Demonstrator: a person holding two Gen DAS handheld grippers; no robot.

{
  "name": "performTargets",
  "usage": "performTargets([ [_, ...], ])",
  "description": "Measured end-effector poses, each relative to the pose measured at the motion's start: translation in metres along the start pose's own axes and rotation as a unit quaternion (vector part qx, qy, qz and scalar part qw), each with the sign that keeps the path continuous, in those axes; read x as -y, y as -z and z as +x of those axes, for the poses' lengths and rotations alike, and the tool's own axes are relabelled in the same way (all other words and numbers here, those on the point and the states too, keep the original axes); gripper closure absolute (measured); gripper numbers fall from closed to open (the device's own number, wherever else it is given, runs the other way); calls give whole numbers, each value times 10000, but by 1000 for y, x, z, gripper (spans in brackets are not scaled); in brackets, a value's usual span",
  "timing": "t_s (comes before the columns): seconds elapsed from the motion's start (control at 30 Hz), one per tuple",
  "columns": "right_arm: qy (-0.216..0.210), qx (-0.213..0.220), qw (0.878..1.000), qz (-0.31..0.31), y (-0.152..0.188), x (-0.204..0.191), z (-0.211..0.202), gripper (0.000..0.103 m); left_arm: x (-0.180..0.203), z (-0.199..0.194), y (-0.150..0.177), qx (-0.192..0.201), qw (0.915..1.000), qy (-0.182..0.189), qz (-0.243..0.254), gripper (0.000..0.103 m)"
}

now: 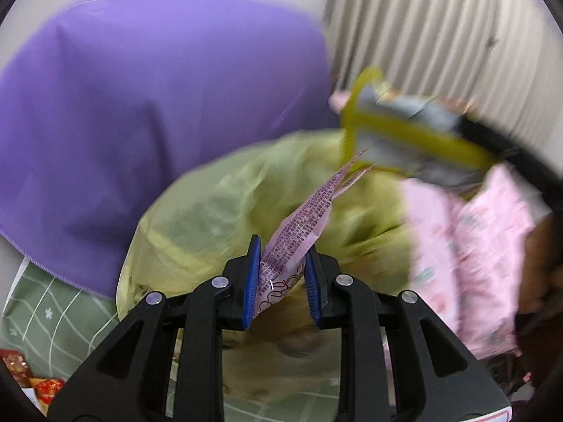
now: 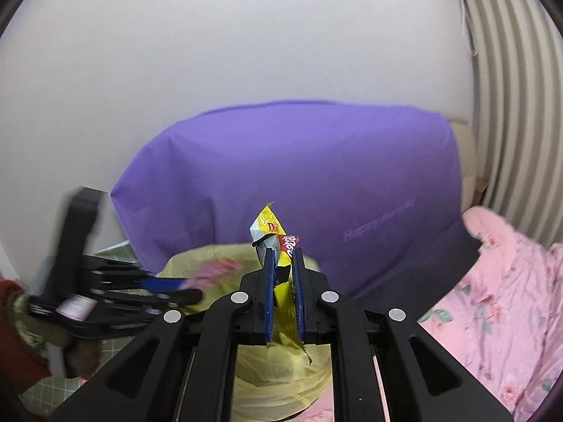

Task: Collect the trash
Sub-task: 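Carry both held wrappers over the open yellow plastic bag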

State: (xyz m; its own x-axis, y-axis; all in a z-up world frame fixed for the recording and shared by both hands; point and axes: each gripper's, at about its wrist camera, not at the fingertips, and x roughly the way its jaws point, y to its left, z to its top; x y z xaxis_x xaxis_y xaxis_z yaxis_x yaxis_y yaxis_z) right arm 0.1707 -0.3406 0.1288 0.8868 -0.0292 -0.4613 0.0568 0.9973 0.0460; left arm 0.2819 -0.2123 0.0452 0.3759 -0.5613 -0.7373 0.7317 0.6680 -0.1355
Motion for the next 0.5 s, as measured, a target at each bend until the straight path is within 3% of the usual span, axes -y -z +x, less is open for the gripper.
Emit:
performTargets([
  [0.1, -226, -413, 9989, -43, 13, -3, 33, 92, -21, 14, 10, -327, 9986, -319, -269, 81],
  [0.27, -393, -1033, 9936, -232, 35, -16, 95, 92, -24, 22, 10, -401, 9979, -343, -377, 81],
  [0.5, -347, -1169, 9917, -418, 44, -12, 100, 92, -24, 40, 0, -422, 9975, -355, -435, 81],
])
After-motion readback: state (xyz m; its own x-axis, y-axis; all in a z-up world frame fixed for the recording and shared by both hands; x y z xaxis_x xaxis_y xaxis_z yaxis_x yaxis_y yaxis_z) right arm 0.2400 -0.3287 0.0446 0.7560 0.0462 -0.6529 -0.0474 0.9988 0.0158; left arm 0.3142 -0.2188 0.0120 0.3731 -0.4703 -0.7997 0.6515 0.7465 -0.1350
